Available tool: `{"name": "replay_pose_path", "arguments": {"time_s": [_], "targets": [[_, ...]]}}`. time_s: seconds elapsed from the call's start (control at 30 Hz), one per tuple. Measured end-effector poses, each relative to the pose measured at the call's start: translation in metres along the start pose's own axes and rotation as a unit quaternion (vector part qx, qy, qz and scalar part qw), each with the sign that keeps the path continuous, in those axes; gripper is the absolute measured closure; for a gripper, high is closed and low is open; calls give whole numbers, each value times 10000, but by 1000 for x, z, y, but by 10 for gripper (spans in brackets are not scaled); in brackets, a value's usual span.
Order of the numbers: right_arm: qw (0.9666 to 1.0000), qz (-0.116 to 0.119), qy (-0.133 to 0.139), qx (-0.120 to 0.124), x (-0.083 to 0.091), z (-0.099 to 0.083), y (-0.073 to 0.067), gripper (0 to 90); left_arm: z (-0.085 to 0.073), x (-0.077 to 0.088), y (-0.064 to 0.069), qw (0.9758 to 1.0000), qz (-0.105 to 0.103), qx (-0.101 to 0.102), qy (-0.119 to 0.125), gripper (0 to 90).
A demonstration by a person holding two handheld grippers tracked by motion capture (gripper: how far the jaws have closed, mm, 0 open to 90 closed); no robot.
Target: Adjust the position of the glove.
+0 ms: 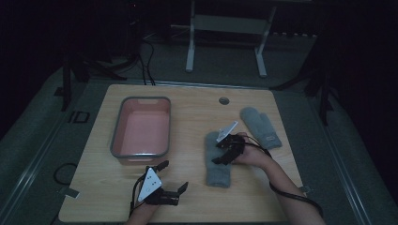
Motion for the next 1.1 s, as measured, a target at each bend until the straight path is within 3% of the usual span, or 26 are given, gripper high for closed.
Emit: {"name": "replay_pose_path", "arguments": {"time_s": [0.1,0.27,0.4,0.57,0.63,0.67,0.73,0.77,0.83,0.87,1.0,1.07,1.1], "targets": [[9999,-16,99,66,1,-1,0,245,0,0,0,10000,1,-12,3,2],[9989,-348,198,239,13,5,-6,252,0,0,0,10000,3,1,1,2],[9979,-437,468,-95,32,7,-9,283,0,0,0,10000,8,-7,9,2],[9919,-787,902,-423,60,2,-9,365,0,0,0,10000,8,0,-2,2],[9864,-1050,1087,-645,72,-4,-4,393,0,0,0,10000,14,5,4,2],[9842,-1076,1193,-747,77,-8,-1,390,0,0,0,10000,17,3,4,2],[9756,-1275,1417,-1092,90,-17,7,394,0,0,0,10000,19,5,7,2],[9734,-1341,1450,-1165,94,-21,10,393,0,0,0,10000,17,7,0,2],[9623,-1628,1605,-1474,108,-32,20,387,0,0,0,10000,15,11,-2,2],[9592,-1688,1663,-1543,112,-35,22,386,0,0,0,10000,13,16,-4,2],[9377,-2188,1862,-1952,135,-53,38,367,0,0,0,10000,20,36,0,2],[9331,-2324,1860,-2020,141,-60,43,372,0,0,0,10000,22,33,4,2],[9278,-2412,1884,-2133,145,-64,47,379,0,0,0,10000,22,35,3,2]]}}
Point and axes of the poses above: each handheld gripper's, and its own axes: x roughly backward along the jaws, z roughly out of its top, y roughly to its right, the point moved 7 cm from there along -x, roughly forward along the jaws, and after that the axes turned 9 degrees about z, right-handed, at the moved point
